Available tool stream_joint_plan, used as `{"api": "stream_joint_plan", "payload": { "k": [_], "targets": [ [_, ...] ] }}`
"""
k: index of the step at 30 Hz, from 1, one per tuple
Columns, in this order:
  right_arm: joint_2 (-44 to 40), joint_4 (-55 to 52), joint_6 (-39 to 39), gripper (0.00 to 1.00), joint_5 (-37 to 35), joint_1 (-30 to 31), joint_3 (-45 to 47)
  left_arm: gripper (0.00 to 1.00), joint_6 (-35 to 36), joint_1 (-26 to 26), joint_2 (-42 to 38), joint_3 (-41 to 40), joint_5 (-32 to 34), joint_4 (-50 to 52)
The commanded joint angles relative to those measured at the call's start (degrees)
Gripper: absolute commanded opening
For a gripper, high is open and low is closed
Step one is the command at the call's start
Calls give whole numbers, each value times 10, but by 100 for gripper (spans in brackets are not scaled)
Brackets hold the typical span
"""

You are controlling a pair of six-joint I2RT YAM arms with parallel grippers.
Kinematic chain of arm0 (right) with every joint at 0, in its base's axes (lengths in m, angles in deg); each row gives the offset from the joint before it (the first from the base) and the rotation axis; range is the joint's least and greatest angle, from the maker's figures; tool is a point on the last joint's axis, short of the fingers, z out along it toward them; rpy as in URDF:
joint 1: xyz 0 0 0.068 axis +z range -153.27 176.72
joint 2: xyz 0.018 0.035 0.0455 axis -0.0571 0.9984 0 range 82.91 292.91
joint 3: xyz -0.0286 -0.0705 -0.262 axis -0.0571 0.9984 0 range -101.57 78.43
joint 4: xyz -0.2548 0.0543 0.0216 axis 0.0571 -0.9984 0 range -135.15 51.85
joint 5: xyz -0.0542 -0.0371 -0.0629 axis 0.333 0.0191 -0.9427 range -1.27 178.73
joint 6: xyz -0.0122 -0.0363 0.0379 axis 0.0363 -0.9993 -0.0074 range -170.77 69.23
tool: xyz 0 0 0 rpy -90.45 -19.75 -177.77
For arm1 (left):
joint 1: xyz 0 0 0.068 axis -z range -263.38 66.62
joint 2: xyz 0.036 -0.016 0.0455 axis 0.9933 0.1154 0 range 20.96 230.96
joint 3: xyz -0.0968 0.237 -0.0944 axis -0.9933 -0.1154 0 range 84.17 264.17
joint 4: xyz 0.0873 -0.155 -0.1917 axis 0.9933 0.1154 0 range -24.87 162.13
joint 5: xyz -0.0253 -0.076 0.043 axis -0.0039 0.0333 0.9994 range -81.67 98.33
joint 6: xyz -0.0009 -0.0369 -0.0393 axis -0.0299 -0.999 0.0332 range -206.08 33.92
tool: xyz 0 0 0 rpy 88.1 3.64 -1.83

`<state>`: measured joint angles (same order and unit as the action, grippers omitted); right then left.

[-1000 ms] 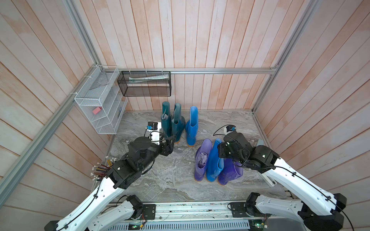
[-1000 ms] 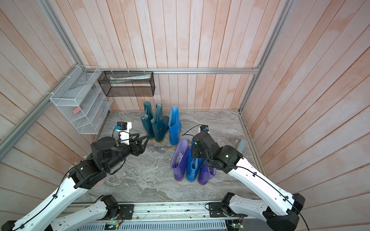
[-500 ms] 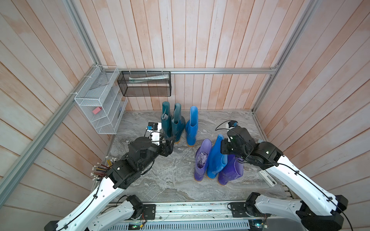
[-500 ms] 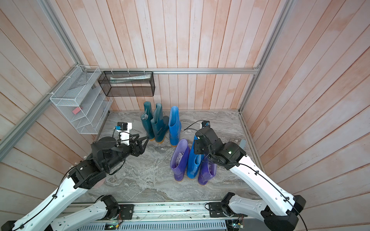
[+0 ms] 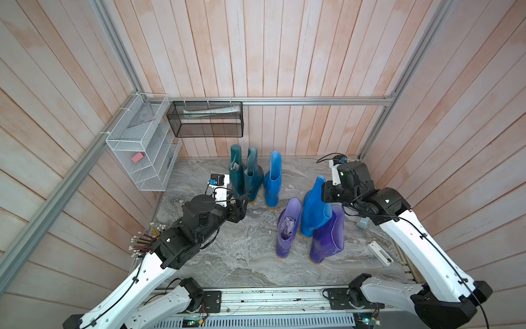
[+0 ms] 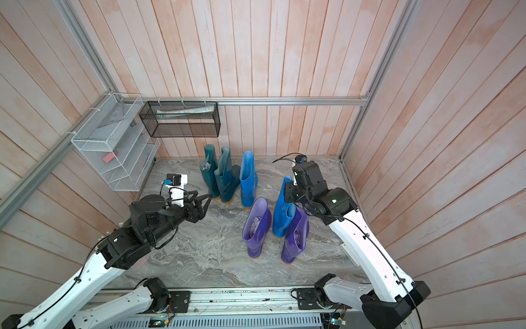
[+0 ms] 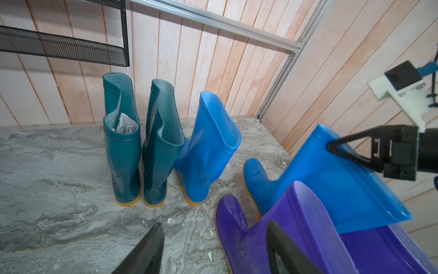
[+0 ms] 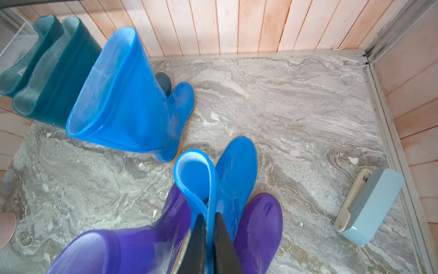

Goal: Match and arrange rain boots in pairs
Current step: Pick up the rain boot at the center of the board, then pair a pair of rain boots at the center of the board.

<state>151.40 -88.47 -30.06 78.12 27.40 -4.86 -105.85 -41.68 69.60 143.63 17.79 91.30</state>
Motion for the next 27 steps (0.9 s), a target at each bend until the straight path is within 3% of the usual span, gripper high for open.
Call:
{"api": "stream_joint_plan", "payload": {
  "k": [1,16,27],
  "targets": [
    [12,70,-54,2,33,-23,-49,69,-2,1,0,18,7,5],
    [159,146,-133,2,145,-121,-163,69,-18,1,8,22,12,12],
    [310,179,-158,2,193,-130,-273,70,-28,1,2,17,23,23]
  ]
}}
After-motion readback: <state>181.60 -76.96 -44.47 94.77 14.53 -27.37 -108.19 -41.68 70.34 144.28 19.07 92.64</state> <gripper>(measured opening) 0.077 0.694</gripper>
